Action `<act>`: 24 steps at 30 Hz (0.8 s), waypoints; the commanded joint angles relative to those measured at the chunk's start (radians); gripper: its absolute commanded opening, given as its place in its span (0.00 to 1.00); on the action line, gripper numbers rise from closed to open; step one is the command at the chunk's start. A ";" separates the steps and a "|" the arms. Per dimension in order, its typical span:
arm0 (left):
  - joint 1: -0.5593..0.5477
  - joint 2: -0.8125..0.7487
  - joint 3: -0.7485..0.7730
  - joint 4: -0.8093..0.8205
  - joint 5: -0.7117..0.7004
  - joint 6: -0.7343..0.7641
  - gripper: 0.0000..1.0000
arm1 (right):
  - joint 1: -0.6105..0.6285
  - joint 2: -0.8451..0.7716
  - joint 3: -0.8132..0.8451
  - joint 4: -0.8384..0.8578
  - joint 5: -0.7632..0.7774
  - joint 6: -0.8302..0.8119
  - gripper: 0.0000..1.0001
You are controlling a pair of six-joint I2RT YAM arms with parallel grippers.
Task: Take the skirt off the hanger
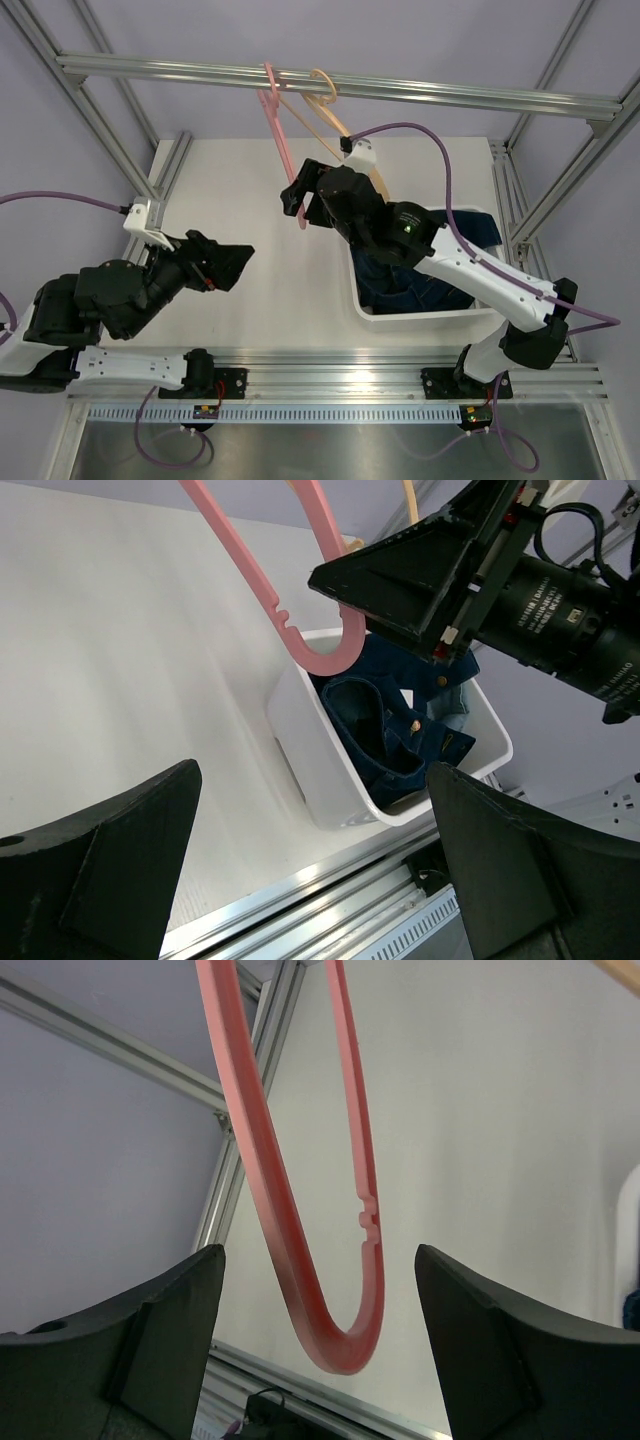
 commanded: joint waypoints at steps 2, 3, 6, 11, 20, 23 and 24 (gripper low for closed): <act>0.001 0.042 -0.005 0.033 -0.020 -0.010 0.99 | 0.018 -0.079 0.005 -0.060 0.127 -0.062 0.84; 0.001 0.053 -0.005 0.030 -0.023 -0.012 0.99 | 0.019 -0.086 -0.001 -0.069 0.136 -0.065 0.84; 0.003 0.065 -0.006 0.041 -0.020 -0.013 0.99 | 0.033 -0.122 -0.027 -0.094 0.162 -0.089 0.85; 0.003 0.067 -0.034 0.056 -0.015 -0.021 0.99 | 0.065 -0.187 -0.076 -0.152 0.207 -0.103 0.87; 0.003 0.076 -0.101 0.039 0.003 -0.093 0.99 | 0.101 -0.369 -0.216 -0.248 0.206 -0.063 0.99; 0.003 0.055 -0.144 0.048 0.022 -0.116 0.99 | 0.104 -0.455 -0.285 -0.262 0.183 -0.031 0.99; 0.003 0.032 -0.172 0.062 0.026 -0.127 0.99 | 0.104 -0.474 -0.303 -0.265 0.173 -0.019 0.99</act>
